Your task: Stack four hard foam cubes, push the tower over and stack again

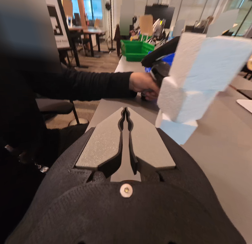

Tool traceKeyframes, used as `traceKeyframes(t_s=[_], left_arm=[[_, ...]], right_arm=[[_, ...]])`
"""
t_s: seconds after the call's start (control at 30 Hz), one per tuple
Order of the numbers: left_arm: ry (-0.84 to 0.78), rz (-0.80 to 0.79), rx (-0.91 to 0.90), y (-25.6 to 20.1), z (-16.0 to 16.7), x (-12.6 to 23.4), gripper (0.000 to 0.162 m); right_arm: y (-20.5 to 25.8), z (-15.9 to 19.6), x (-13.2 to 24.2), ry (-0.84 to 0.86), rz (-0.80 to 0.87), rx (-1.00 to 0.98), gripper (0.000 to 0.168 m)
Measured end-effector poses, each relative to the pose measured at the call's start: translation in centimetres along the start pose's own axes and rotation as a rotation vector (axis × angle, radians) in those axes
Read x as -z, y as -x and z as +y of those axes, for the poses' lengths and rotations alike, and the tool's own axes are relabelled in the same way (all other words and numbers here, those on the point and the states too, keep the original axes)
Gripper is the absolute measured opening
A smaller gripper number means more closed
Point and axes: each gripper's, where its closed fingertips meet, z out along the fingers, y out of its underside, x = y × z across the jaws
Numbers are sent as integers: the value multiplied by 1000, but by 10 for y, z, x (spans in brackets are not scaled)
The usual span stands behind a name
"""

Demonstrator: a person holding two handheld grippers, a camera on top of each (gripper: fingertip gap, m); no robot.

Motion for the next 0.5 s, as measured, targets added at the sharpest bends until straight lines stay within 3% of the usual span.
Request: traceKeyframes(t_s=[0.23, 0.5], left_arm=[[-6, 6, 21, 2, 0, 1, 10], [7, 16, 18, 0, 1, 0, 13]], right_arm=[[7, 36, -46, 200, 29, 96, 0], [17, 50, -55, 274, -10, 101, 0]])
